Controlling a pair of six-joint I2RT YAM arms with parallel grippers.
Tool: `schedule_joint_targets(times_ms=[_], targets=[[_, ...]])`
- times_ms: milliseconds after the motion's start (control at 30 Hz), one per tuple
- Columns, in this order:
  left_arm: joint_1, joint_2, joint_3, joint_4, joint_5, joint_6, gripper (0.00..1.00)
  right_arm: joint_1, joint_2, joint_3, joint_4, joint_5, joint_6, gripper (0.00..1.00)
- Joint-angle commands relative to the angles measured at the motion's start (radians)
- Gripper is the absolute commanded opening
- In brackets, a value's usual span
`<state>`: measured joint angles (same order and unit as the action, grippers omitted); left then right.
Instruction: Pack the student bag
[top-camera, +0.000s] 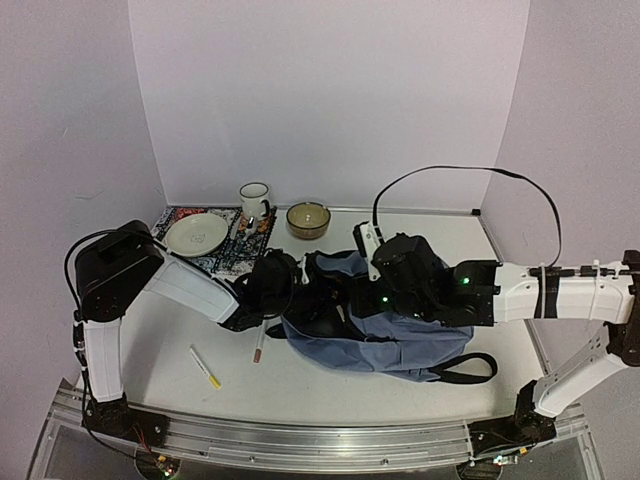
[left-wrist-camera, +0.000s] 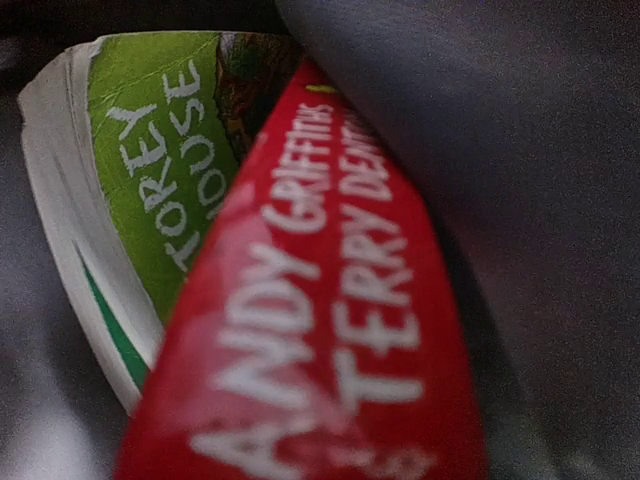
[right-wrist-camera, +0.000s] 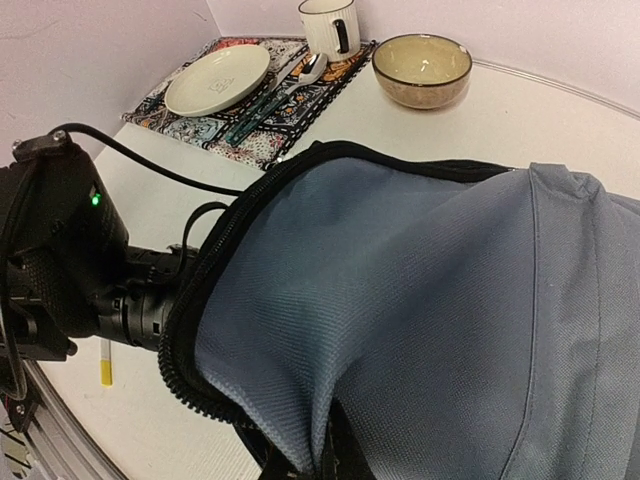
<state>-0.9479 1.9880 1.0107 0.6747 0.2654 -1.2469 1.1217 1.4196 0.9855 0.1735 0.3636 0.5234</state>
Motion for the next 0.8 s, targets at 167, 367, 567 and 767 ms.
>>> schedule_joint_targets(times_ms=[167,367,567,767], targets=[[-0.003,-0.027,-0.038,0.067,-0.075,0.065,0.53,0.009,0.027,0.032,0.055,0.005,-0.010,0.00],[-0.003,-0.156,-0.123,-0.016,-0.137,0.132,0.65,0.008,0.034,0.028,0.031,0.022,-0.004,0.00],[-0.003,-0.179,-0.141,-0.080,-0.150,0.134,0.43,0.008,0.040,0.033,0.020,0.022,0.003,0.00],[-0.005,-0.105,-0.042,-0.080,-0.112,0.137,0.03,0.008,0.056,0.055,0.018,0.009,-0.002,0.00]])
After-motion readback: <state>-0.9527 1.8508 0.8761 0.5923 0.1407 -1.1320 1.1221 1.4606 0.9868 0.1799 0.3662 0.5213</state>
